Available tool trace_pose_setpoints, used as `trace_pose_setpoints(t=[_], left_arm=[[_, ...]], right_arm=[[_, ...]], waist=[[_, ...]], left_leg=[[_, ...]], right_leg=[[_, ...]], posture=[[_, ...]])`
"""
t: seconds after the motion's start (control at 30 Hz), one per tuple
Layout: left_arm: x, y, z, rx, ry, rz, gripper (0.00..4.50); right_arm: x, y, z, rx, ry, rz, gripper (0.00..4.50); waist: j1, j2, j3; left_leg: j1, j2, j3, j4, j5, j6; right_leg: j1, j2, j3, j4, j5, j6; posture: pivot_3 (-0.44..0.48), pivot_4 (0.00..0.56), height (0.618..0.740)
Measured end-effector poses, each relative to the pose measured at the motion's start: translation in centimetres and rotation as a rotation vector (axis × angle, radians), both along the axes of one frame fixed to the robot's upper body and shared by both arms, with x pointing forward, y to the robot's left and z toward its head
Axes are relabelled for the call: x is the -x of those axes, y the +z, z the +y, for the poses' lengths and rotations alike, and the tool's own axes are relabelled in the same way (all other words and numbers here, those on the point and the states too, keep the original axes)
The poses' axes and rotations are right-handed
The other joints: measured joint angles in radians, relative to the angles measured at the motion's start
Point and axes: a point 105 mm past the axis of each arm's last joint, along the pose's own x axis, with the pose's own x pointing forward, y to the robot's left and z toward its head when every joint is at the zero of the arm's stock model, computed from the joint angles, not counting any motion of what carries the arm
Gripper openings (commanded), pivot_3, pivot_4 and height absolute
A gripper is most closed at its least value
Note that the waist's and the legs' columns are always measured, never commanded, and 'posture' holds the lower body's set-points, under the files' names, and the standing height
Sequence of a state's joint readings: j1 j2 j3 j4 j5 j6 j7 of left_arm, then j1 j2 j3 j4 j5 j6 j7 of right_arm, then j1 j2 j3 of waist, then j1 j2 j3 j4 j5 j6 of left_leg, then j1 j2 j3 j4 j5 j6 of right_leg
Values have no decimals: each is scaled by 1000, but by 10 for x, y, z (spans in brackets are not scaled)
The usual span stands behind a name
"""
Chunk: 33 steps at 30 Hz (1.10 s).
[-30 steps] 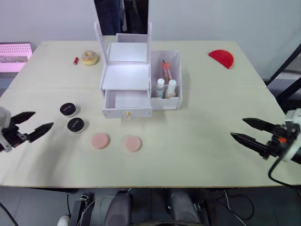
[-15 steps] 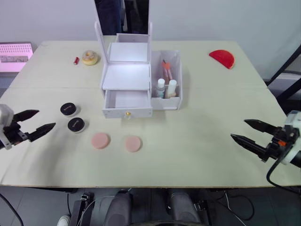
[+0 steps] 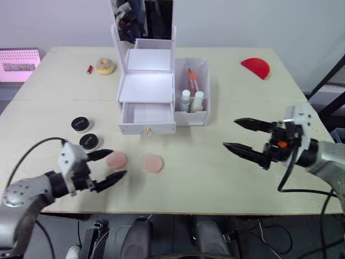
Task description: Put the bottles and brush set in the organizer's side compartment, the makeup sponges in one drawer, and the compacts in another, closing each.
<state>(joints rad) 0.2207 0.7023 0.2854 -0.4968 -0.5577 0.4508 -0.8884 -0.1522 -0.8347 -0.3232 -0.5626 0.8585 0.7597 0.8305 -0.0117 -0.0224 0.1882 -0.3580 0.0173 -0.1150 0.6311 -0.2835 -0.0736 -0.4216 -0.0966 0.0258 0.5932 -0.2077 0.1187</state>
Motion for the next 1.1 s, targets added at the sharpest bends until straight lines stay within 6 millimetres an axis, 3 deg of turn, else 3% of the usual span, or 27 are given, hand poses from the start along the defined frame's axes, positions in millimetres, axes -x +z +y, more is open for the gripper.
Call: trace_pose_setpoints(t=[0.17, 0.33, 0.63, 0.93, 1.1], left_arm=[[1, -21, -44, -16, 32, 31, 4465], [-5, -18, -68, -80, 68, 18, 4465], [-18, -9, -72, -221, 110, 83, 4465], [-20, -34, -81, -279, 130, 218, 4465], [-25, -35, -81, -299, 134, 202, 4465]], right_arm=[[-1, 3, 29, 6, 87, 0, 4500], [-2, 0, 37, 9, 93, 21, 4500], [-4, 5, 40, 15, 99, 3, 4500], [-7, 21, 48, 22, 152, -53, 4500], [-10, 29, 51, 27, 173, -74, 4500]], waist=[[-1, 0, 0], [2, -1, 0], [-2, 0, 0], [-2, -1, 0], [-1, 0, 0]], left_leg=[[0, 0, 0, -1, 0, 0], [0, -1, -1, 1, 0, 0], [0, 0, -1, 0, 0, 0], [0, -1, -1, 0, 0, 0], [1, -1, -1, 0, 0, 0]], right_leg=[[0, 0, 0, 0, 2, -3], [1, 0, 0, 0, 1, -1], [1, 0, 0, 1, 0, 0], [1, 1, 0, 1, 1, -1], [1, 0, 0, 1, 1, -1]], posture=[[0, 150, 740], [0, 150, 740], [0, 150, 740], [0, 150, 740], [0, 150, 740]])
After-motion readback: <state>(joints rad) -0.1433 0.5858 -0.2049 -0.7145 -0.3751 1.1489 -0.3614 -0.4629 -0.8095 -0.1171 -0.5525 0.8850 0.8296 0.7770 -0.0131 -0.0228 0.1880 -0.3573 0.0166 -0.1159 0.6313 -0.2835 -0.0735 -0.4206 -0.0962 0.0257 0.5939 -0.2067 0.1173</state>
